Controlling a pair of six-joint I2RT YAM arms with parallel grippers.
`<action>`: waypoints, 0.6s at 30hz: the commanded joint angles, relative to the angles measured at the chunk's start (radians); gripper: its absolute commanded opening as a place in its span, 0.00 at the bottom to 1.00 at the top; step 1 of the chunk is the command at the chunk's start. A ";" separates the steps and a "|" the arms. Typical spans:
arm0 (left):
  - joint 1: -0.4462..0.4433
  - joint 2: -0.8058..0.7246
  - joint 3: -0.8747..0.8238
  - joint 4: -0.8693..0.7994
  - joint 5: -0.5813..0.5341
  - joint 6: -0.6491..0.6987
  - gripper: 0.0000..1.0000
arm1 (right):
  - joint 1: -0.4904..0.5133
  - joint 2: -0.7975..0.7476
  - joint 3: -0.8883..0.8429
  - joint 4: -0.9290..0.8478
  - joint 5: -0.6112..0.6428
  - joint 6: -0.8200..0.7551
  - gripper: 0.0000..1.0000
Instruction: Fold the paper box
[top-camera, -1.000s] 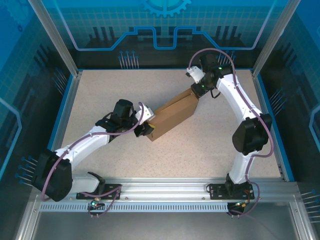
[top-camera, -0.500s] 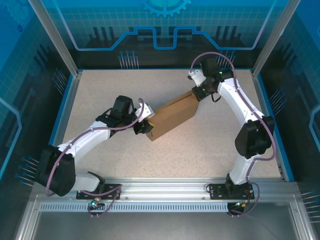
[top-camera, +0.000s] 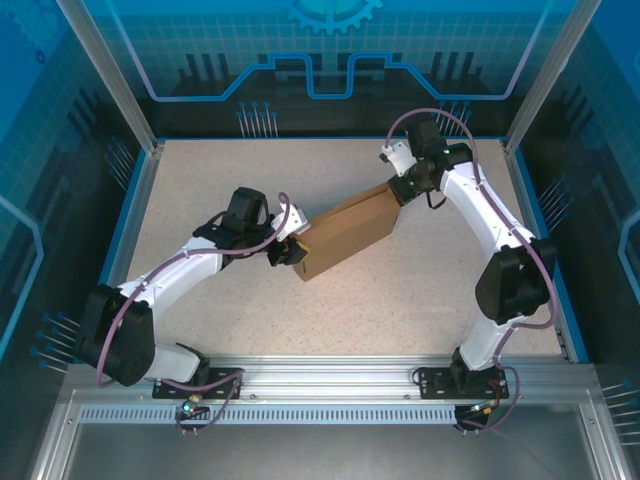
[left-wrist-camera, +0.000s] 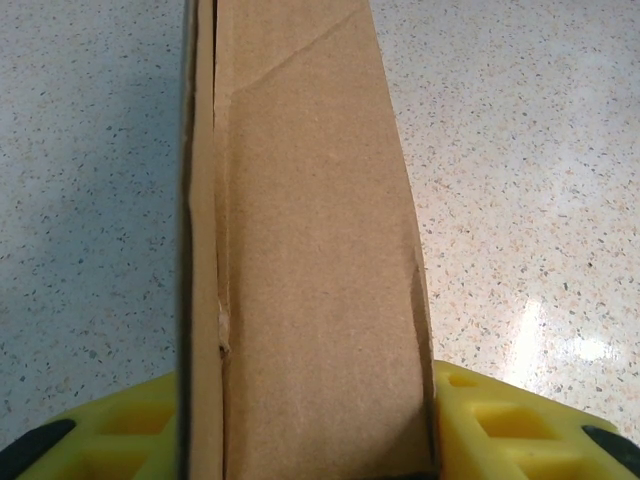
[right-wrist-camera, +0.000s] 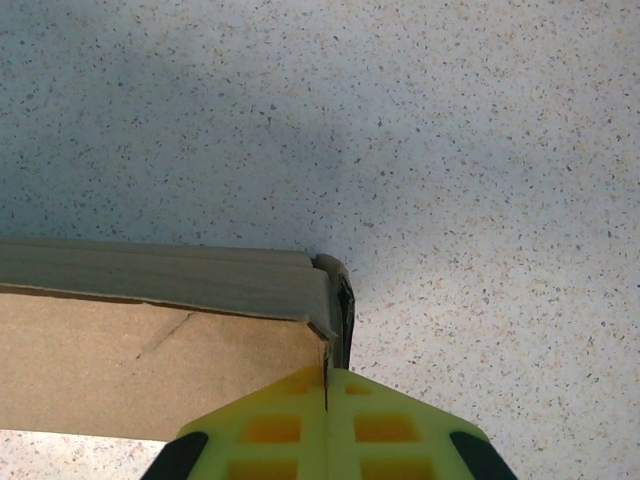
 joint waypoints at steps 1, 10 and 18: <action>0.014 0.013 0.033 -0.017 0.010 0.003 0.46 | -0.012 -0.022 -0.043 -0.035 -0.030 0.012 0.02; 0.015 0.019 0.037 -0.020 0.005 0.007 0.46 | -0.017 -0.061 -0.114 0.039 -0.051 -0.069 0.03; 0.015 0.018 0.039 -0.024 0.000 0.012 0.46 | -0.018 -0.084 -0.181 0.089 -0.043 -0.089 0.04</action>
